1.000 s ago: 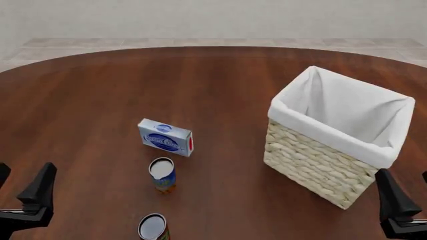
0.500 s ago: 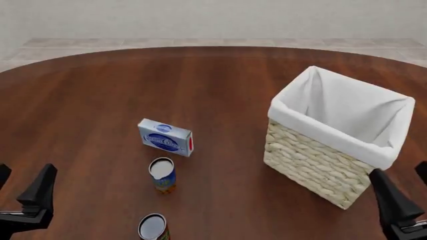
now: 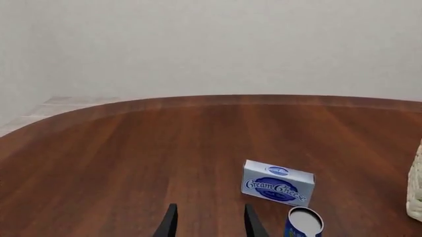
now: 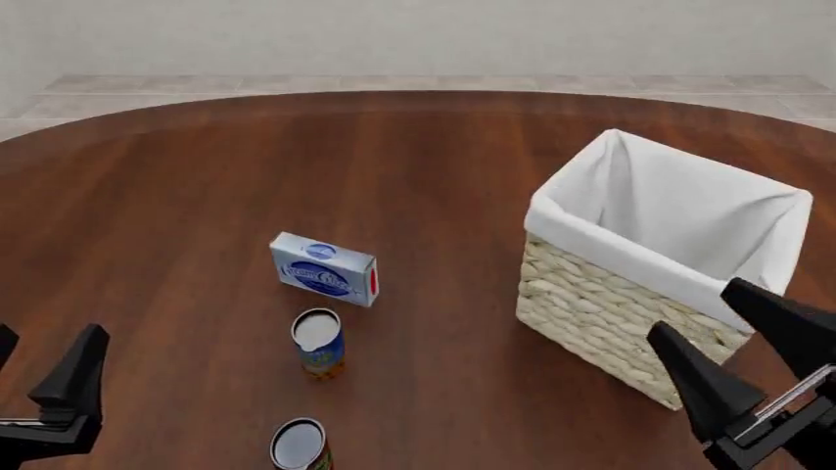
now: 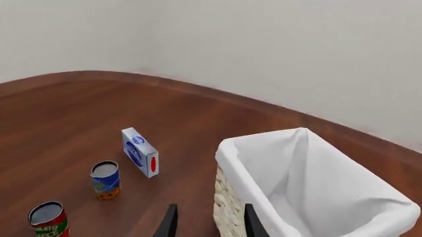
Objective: Pick up the cream cheese box, and put it in the basket.
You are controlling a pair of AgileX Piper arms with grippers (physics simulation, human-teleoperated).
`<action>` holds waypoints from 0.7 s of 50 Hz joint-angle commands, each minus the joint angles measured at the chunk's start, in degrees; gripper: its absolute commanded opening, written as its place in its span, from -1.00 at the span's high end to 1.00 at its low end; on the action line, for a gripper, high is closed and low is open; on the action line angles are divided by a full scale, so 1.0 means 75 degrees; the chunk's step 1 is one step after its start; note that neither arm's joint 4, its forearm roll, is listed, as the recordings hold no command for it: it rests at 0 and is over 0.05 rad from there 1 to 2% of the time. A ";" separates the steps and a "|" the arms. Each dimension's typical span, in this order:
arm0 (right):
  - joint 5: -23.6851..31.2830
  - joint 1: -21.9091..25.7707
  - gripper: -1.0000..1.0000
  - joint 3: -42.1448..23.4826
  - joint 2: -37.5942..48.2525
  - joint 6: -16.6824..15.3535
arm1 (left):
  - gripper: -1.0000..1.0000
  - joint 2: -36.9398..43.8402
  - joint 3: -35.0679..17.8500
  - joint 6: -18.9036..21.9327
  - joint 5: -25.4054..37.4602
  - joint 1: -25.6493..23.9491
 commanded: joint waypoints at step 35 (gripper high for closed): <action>-0.2815 0.2317 -1.00 -0.1409 0.5244 -0.0454 | -1.00 0.0232 -0.0002 -0.0079 -0.0145 -0.0016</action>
